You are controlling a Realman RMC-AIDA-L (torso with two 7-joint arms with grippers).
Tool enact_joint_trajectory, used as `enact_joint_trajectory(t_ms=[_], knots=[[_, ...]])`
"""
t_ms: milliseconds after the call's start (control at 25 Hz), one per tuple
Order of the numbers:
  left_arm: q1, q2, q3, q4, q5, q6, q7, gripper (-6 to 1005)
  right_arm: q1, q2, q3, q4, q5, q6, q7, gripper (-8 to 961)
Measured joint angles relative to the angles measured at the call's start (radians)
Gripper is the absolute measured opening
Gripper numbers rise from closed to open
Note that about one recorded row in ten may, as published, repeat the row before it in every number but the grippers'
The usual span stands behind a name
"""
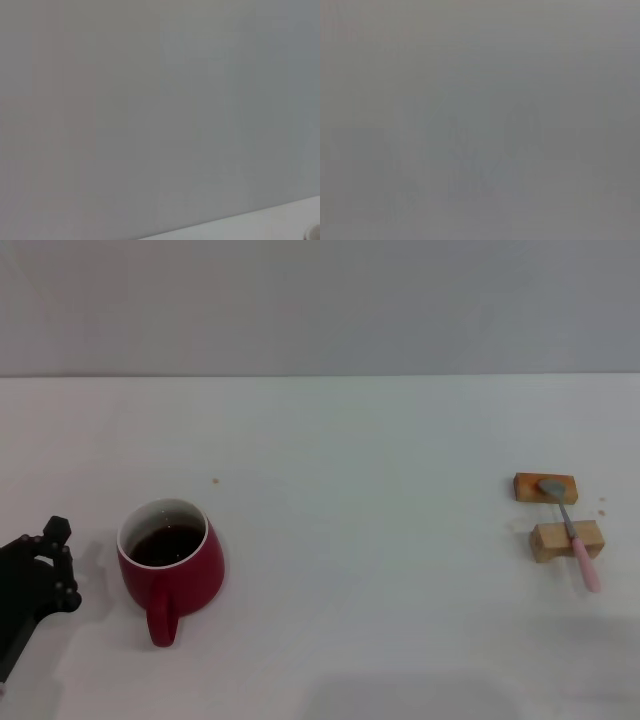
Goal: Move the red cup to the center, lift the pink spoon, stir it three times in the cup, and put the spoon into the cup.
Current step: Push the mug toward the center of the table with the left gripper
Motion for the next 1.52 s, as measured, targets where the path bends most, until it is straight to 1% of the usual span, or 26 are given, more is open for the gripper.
enact_joint_trajectory(t_ms=[160, 640, 1120, 1360, 1520], knots=[[-0.013, -0.001, 0.018, 0.002, 0.021, -0.01, 0.001, -2, 0.0, 0.0, -0.007, 0.001, 0.0, -0.002, 0.0, 817], [-0.045, -0.004, 0.053, -0.005, 0.026, -0.04, 0.002, -2, -0.006, 0.0, -0.009, 0.001, 0.0, -0.014, 0.0, 818], [-0.057, -0.005, 0.085, -0.014, 0.026, -0.063, 0.002, -2, -0.005, 0.0, -0.008, 0.001, 0.0, -0.015, 0.0, 817], [-0.063, -0.005, 0.128, -0.022, 0.026, -0.062, 0.002, -2, -0.003, 0.0, -0.008, 0.002, 0.0, -0.015, 0.0, 818], [-0.067, -0.005, 0.132, -0.021, 0.027, -0.062, 0.002, -2, -0.003, 0.0, -0.009, 0.001, 0.0, -0.015, 0.0, 818]])
